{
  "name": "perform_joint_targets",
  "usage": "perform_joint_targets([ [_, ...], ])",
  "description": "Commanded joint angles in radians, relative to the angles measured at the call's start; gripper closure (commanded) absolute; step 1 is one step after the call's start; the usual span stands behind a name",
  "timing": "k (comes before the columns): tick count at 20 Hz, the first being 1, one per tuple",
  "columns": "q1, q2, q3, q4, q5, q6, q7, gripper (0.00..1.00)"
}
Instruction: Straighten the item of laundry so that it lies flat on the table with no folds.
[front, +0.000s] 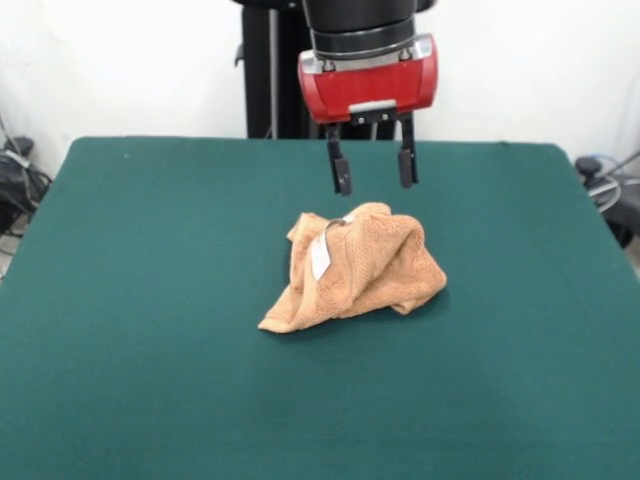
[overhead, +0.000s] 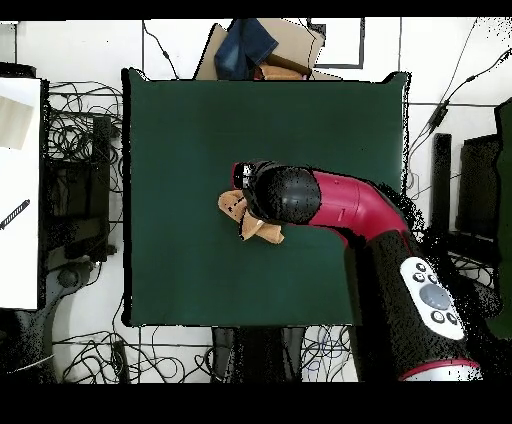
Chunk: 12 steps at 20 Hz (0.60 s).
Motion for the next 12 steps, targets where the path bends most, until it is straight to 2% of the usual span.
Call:
perform_joint_targets([
  [1,0.011,-0.008,0.05,0.058,-0.043,-0.029,0.023,0.0],
  [12,0.042,-0.037,0.029,0.067,-0.045,-0.027,0.055,0.0],
])
